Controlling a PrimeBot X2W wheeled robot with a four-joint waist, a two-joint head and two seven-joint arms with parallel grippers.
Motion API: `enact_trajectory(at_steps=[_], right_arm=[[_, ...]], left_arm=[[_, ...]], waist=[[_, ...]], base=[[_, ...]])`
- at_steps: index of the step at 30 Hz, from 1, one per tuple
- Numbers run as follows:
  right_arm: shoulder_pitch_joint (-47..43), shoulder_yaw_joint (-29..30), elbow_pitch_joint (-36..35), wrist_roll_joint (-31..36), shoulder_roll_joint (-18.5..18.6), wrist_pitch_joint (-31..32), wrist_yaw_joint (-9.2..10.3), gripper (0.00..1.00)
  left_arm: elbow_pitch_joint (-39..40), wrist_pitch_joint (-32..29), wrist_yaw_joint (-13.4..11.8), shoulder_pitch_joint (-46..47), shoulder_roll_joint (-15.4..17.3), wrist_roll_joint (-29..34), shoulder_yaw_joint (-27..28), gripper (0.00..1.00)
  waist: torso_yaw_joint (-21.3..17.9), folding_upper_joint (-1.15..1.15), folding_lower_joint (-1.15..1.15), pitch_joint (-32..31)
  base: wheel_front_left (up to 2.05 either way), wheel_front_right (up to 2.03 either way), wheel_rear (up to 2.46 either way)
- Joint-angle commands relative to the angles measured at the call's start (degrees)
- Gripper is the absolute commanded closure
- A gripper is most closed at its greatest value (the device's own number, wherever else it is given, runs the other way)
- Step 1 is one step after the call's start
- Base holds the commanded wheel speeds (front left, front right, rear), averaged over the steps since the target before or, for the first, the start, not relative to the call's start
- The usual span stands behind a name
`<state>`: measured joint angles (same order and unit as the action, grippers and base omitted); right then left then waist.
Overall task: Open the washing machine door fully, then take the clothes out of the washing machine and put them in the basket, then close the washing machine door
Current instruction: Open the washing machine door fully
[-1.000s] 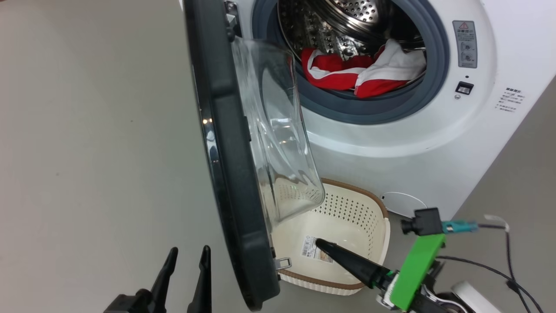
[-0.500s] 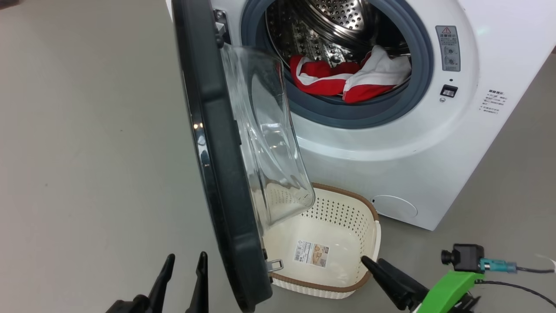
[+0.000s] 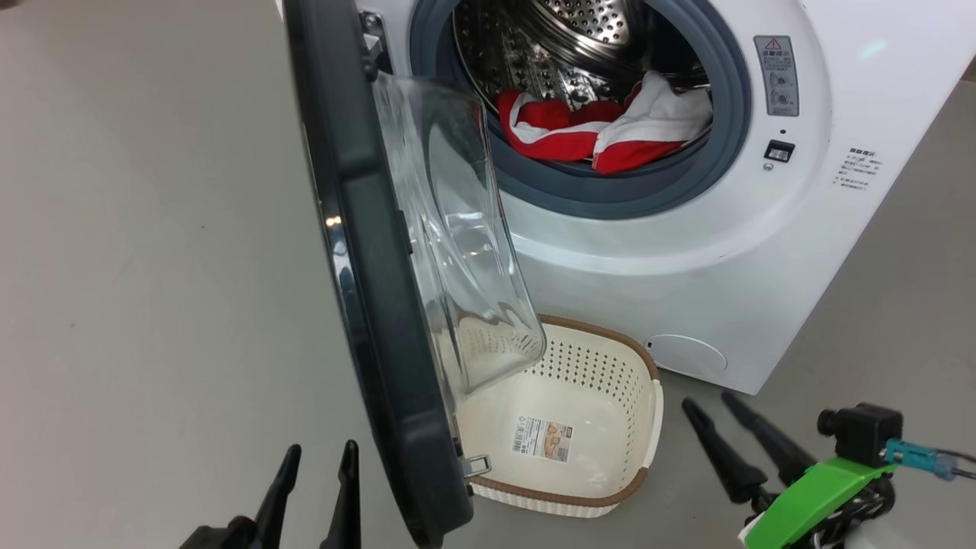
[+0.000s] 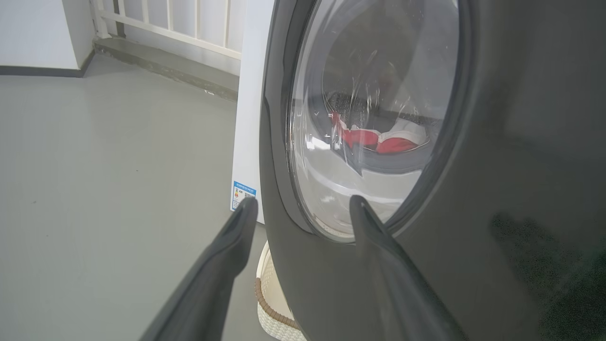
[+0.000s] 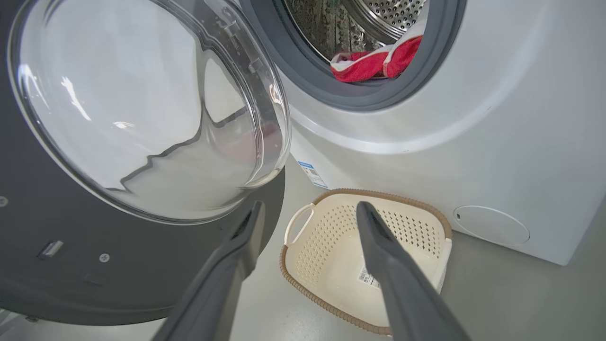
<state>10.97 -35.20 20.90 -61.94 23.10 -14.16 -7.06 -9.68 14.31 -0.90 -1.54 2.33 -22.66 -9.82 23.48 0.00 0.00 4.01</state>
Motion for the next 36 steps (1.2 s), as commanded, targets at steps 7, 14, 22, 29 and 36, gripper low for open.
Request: enact_trajectory(at_steps=[7, 14, 22, 29, 36], right_arm=[[-3.7, 13.49, -4.85, 17.89, -3.99, -0.83, -0.43, 0.0], [-7.66, 22.11, -10.08, 28.76, -8.02, -0.83, -0.43, 0.0], [-10.98, 26.13, -10.55, 33.68, -10.29, -0.84, -0.43, 0.0], [-12.01, 27.07, -9.9, 34.3, -11.32, -0.84, -0.43, 0.0], [-12.08, 27.21, -9.83, 34.88, -11.47, -0.84, -0.43, 0.0]], left_arm=[[1.42, 0.69, 0.25, 1.27, 0.54, 0.34, 2.0, 0.0], [1.58, 0.69, 0.03, 1.35, 0.54, 0.18, 2.01, 0.0], [1.44, 0.69, -0.08, 1.65, 0.54, 0.01, 1.98, 0.0], [1.33, 0.69, -0.13, 1.72, 0.54, -0.03, 2.19, 0.0], [1.39, 0.69, 0.0, 1.78, 0.54, -0.05, 2.4, 0.0]], waist=[[0.0, 0.0, 0.0, 0.59], [0.14, 0.0, 0.0, 0.7], [0.48, 0.0, 0.0, 0.73], [0.36, 0.0, 0.0, 0.7], [0.11, 0.0, 0.0, 0.44]], base=[[0.0, 0.0, 0.0], [0.0, 0.0, 0.0], [0.0, 0.0, 0.0], [0.0, 0.0, 0.0], [0.0, 0.0, 0.0]])
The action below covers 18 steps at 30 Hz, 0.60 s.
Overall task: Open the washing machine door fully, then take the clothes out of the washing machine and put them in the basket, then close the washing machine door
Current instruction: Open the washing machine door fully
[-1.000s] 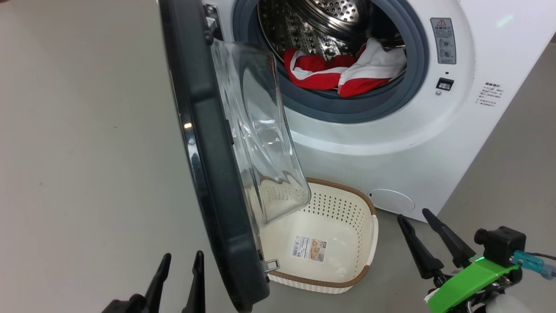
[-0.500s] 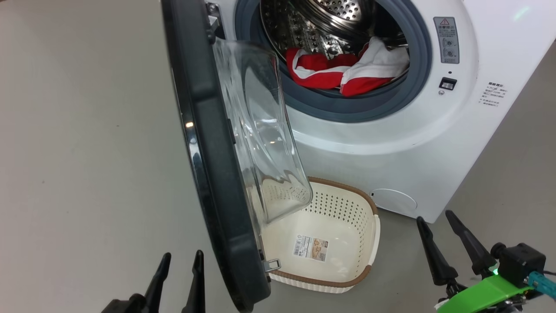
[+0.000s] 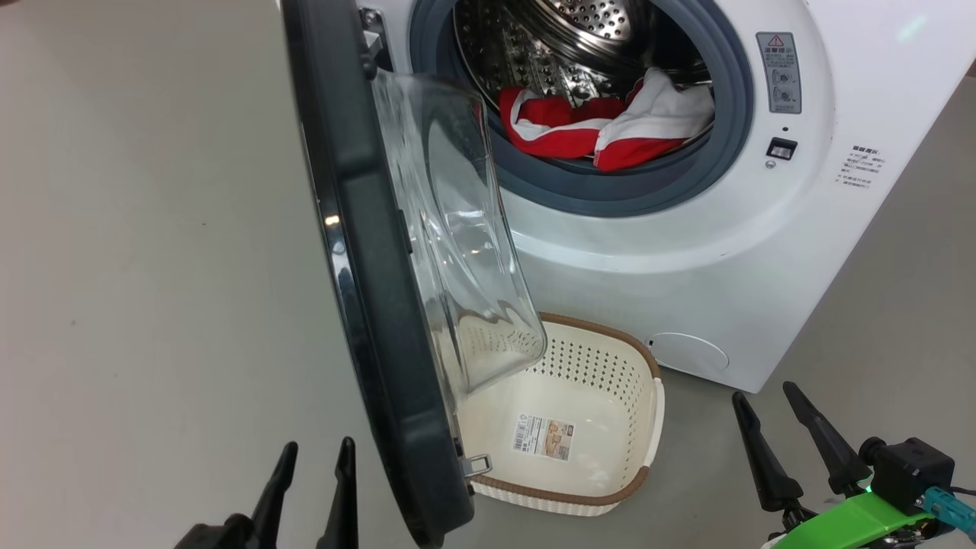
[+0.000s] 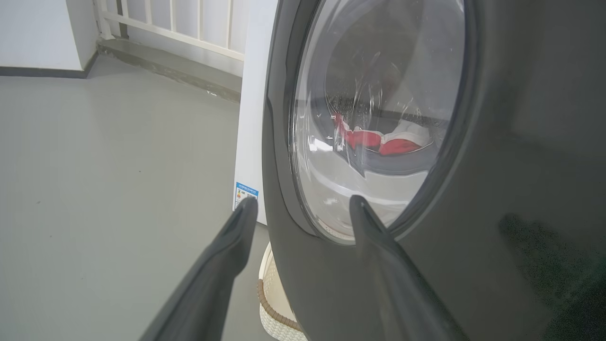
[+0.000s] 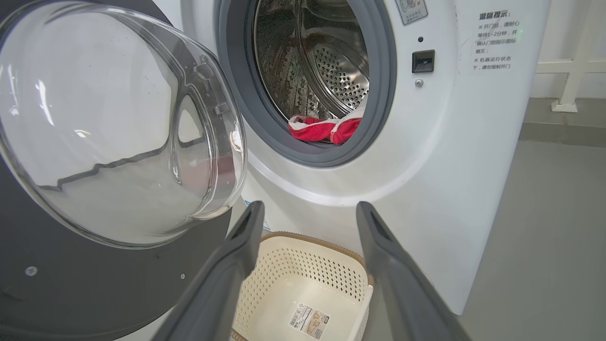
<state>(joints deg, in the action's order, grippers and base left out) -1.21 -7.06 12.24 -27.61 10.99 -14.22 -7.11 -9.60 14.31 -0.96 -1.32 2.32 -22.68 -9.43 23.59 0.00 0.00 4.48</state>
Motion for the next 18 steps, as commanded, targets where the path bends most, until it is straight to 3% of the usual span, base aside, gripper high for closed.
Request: enact_trajectory(at_steps=[1, 2, 3, 4, 6, 7, 12, 18], right_arm=[[0.08, -0.91, -1.16, 0.63, 0.65, -0.77, -0.37, 0.0], [0.04, -0.93, -1.12, 0.67, 0.66, -0.77, -0.37, 0.0], [0.0, -0.93, -1.09, 0.64, 0.66, -0.77, -0.37, 0.0], [-0.06, -0.94, -1.07, 0.6, 0.66, -0.77, -0.37, 0.0], [-0.17, -0.99, -1.06, 0.58, 0.69, -0.77, -0.37, 0.0], [-0.23, -1.03, -1.11, 0.59, 0.69, -0.77, -0.37, 0.0], [-0.48, -1.0, -1.1, 0.36, 0.51, -0.77, -0.37, 0.0], [-0.77, -0.74, -1.22, 0.35, 0.4, -0.77, -0.37, 0.0]], left_arm=[[1.39, 0.69, 0.08, 1.63, 0.55, -0.16, 2.08, 0.0], [1.63, 0.69, 0.13, 1.72, 0.55, -0.43, 2.24, 0.0], [1.88, 0.69, 0.11, 1.8, 0.55, -0.88, 2.53, 0.09], [2.08, 0.69, 0.13, 1.86, 0.55, -1.23, 2.84, 0.42], [2.63, 0.69, 0.21, 2.05, 0.55, -1.4, 3.6, 0.96], [3.0, 0.69, 0.22, 2.13, 0.55, -1.68, 4.06, 1.0], [7.02, 0.69, 0.52, 3.01, 0.55, -1.86, 7.16, 1.0], [18.13, 0.69, -0.27, 4.61, 0.55, 0.14, 7.21, 1.0]], waist=[[0.0, 0.0, 0.0, -0.05], [0.02, 0.0, 0.0, -0.11], [0.06, 0.0, 0.0, -0.17], [0.1, 0.0, 0.0, -0.25], [0.16, 0.0, 0.0, -0.4], [0.18, 0.0, 0.0, -0.48], [0.1, 0.0, 0.0, -1.01], [0.2, 0.0, 0.0, -1.56]], base=[[0.0, 0.0, 0.0], [0.0, 0.0, 0.0], [0.0, 0.0, 0.0], [0.0, 0.0, 0.0], [0.0, 0.0, 0.0], [0.0, 0.0, 0.0], [0.0, 0.0, 0.0], [0.0, 0.0, 0.0]])
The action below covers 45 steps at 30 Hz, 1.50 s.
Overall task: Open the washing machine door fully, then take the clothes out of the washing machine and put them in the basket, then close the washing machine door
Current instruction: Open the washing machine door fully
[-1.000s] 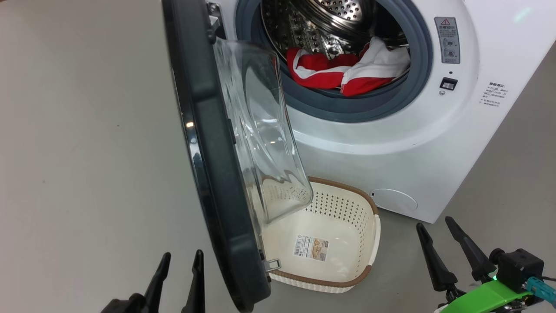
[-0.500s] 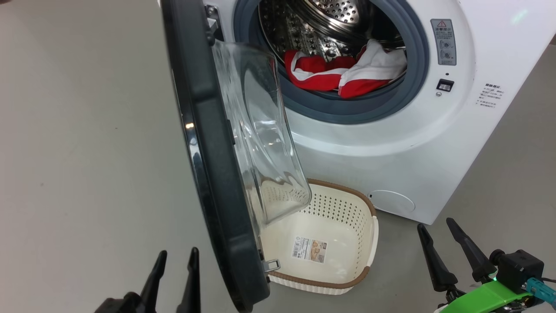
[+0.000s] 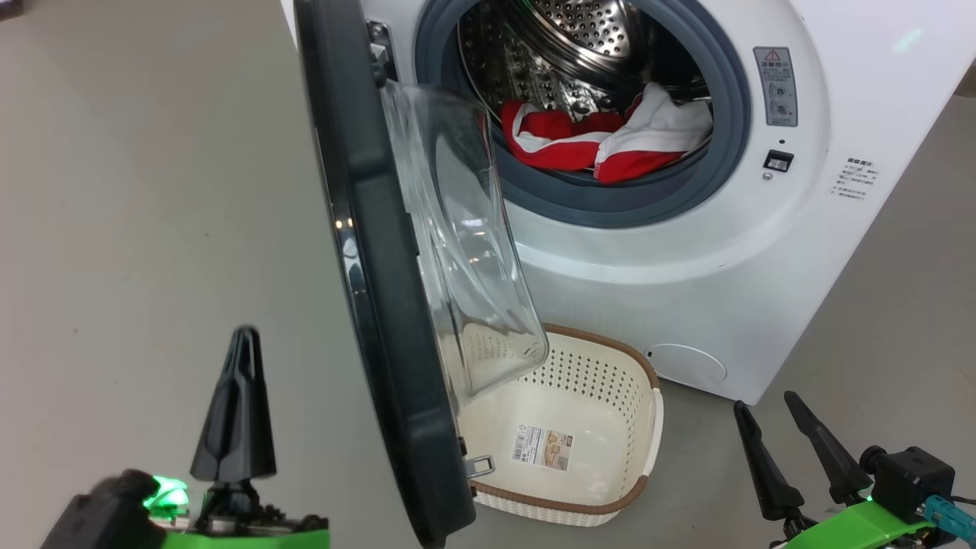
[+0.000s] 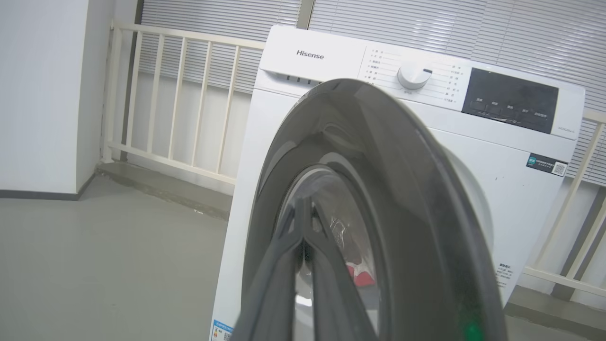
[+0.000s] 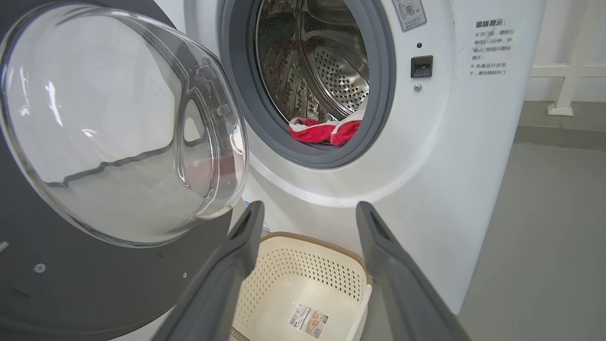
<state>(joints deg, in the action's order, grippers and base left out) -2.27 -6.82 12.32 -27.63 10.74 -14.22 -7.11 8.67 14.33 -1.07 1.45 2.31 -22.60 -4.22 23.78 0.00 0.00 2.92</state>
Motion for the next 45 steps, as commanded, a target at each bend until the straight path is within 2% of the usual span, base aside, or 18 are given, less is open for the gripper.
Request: enact_trajectory(at_steps=[1, 5, 8, 13, 18, 25, 32, 45], right_arm=[[0.24, -0.93, -1.34, 0.38, 0.64, -0.77, -0.37, 0.0], [0.21, -1.1, -1.49, 0.43, 0.6, -0.78, -0.37, 0.0], [0.37, -1.35, -1.58, 0.45, 0.6, -0.78, -0.37, 0.0], [0.65, -1.89, -1.57, 0.38, 0.49, -0.78, -0.37, 0.0], [1.18, -2.64, -1.55, 0.24, 0.54, -0.78, -0.37, 0.0], [1.42, -2.45, -1.81, 0.11, 1.01, -0.78, -0.37, 0.0], [1.25, -1.82, -1.87, 0.33, 0.96, -0.78, -0.37, 0.0], [1.22, -2.04, -1.93, 0.22, 0.7, -0.78, -0.37, 0.0]], left_arm=[[2.56, 0.67, -0.39, 2.11, 0.56, 1.06, 1.38, 1.0], [11.51, 0.67, -0.87, 2.58, 0.56, 5.26, -4.13, 1.0], [14.5, 0.67, -1.18, 1.91, 0.56, 5.71, -9.88, 1.0], [9.18, 0.67, -0.09, -0.88, 0.56, 4.12, -20.08, 1.0], [-0.26, 0.67, 0.22, -2.08, 0.56, -1.46, -23.6, 1.0], [-8.33, 0.67, -0.14, -0.7, 0.56, -5.05, -22.76, 1.0], [-9.47, 0.67, -2.14, -0.24, 0.56, -5.12, -18.78, 1.0], [-10.42, 0.67, -3.27, -1.77, 0.56, -3.82, -10.52, 1.0]], waist=[[0.06, 0.0, 0.0, -0.04], [0.07, 0.0, 0.0, -0.08], [-0.1, 0.0, 0.0, -0.04], [-0.52, 0.0, 0.0, 0.11], [-1.15, 0.0, 0.0, 0.35], [-1.42, 0.0, 0.0, 0.82], [-0.8, 0.0, 0.0, 0.88], [1.14, 0.0, 0.0, 1.23]], base=[[0.0, 0.0, 0.0], [0.0, 0.0, 0.0], [0.0, 0.0, 0.0], [0.0, 0.0, 0.0], [0.0, 0.0, 0.0], [0.0, 0.0, 0.0], [0.0, 0.0, 0.0], [0.0, 0.0, 0.0]])
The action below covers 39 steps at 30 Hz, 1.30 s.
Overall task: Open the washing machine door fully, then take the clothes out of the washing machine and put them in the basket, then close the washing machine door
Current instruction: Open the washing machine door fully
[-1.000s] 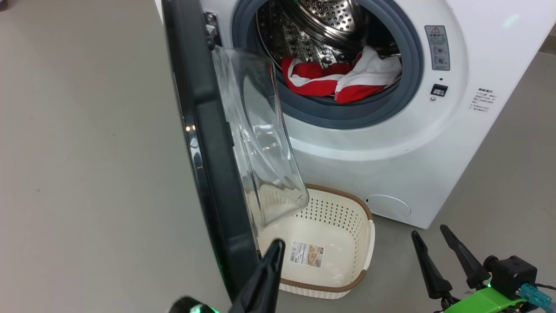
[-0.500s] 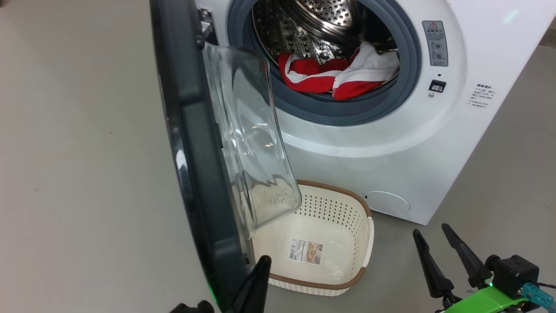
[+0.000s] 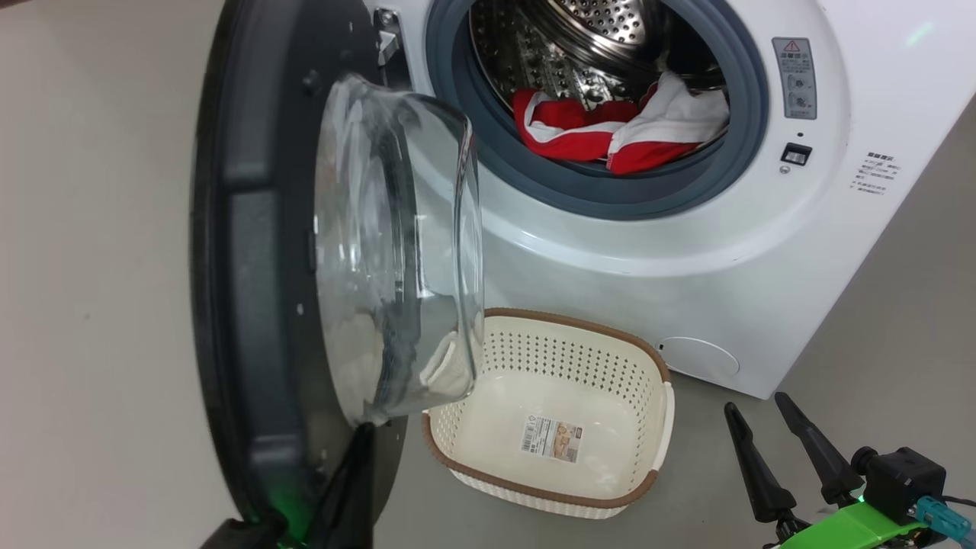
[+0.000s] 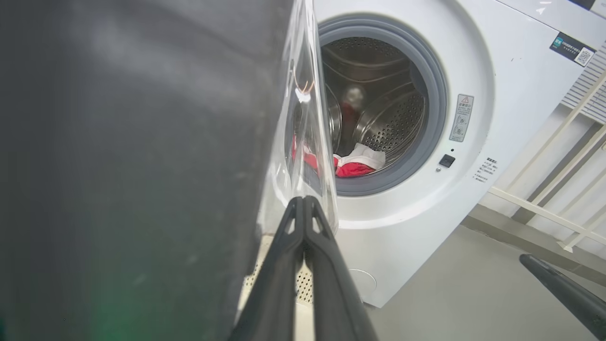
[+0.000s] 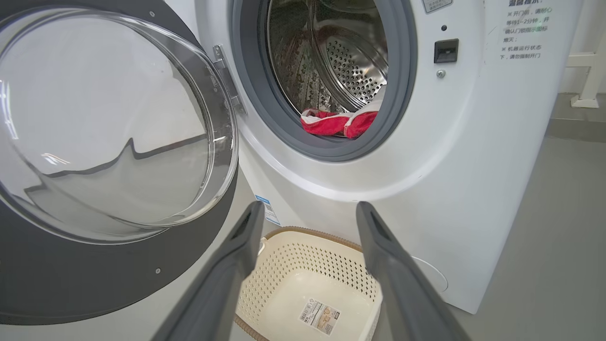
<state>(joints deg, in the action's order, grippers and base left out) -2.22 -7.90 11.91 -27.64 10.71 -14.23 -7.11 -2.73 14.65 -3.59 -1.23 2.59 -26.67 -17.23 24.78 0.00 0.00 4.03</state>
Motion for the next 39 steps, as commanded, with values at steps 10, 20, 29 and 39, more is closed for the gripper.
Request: enact_trajectory(at_steps=[10, 20, 29, 39], right_arm=[[1.29, -1.27, -1.45, 0.05, 0.93, -0.77, -0.37, 0.0], [1.37, -1.3, -1.36, 0.08, 1.21, -0.77, -0.37, 0.0], [1.52, -1.96, -1.38, -0.04, 1.36, -0.77, -0.37, 0.0], [2.72, -3.02, -1.26, -0.45, 2.85, -0.77, -0.37, 0.0]], left_arm=[[-1.01, 0.35, -1.24, 0.84, 0.29, 2.24, 12.8, 1.0], [-3.14, 0.35, -0.64, 2.78, 0.29, 4.87, 24.06, 1.0], [-7.42, 0.35, 0.91, 6.93, 0.29, 8.4, 33.6, 1.0], [-13.31, 0.35, 4.64, 13.91, 0.33, 12.1, 43.03, 1.0]], waist=[[0.3, 0.0, 0.0, 0.45], [-0.09, 0.0, 0.0, 0.87], [-0.45, 0.0, 0.0, 1.34], [-1.62, 0.0, 0.0, 3.79]], base=[[0.0, 0.0, 0.0], [0.0, 0.0, 0.0], [0.0, 0.0, 0.0], [0.0, 0.0, 0.0]])
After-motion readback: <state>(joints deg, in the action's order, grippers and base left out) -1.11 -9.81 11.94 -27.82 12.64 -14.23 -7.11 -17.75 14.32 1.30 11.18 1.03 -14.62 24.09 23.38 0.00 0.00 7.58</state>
